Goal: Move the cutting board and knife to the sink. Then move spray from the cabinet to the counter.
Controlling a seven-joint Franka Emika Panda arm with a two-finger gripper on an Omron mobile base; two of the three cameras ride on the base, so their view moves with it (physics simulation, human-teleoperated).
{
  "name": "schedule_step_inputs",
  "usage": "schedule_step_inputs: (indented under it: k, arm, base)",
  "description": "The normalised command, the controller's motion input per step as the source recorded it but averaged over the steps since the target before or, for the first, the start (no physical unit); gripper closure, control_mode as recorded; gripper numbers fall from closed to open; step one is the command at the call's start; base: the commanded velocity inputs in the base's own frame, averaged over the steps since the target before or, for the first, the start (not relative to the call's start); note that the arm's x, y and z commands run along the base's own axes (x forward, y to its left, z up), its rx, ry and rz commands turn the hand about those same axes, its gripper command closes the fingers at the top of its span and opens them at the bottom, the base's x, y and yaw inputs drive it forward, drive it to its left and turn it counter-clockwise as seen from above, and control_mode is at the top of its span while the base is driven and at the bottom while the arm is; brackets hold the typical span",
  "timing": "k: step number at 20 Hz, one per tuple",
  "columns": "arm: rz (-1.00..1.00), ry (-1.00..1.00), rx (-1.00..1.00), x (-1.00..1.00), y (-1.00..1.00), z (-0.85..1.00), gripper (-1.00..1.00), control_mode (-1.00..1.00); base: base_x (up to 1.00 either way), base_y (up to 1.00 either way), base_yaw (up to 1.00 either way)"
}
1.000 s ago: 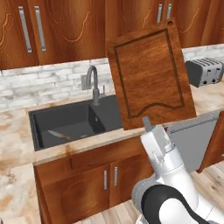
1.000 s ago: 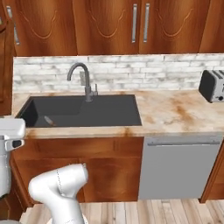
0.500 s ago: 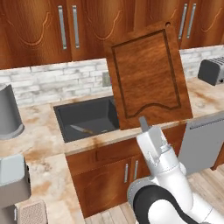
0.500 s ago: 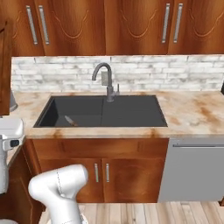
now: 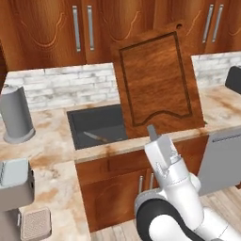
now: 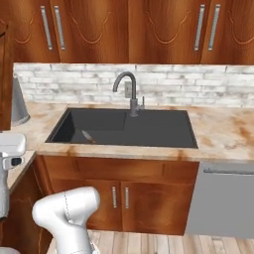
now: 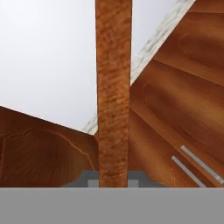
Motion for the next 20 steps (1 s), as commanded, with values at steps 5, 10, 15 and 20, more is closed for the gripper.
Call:
schedule_step_inputs:
  k: [5,10,15,20]
  arm:
    - [0.0,0.0,0.0,0.0,0.0,0.0,1.0,1.0]
    - [0.0,0.0,0.0,0.0,0.0,0.0,1.0,1.0]
    - [0.0,0.0,0.0,0.0,0.0,0.0,1.0,1.0]
    - [0.0,0.0,0.0,0.0,0.0,0.0,1.0,1.0]
  base:
    - [0.11,-0.96,0.05]
    - [0.08,-0.09,0.0]
    - [0.48,0.02,0.0]
    - [0.37,0.0,0.0]
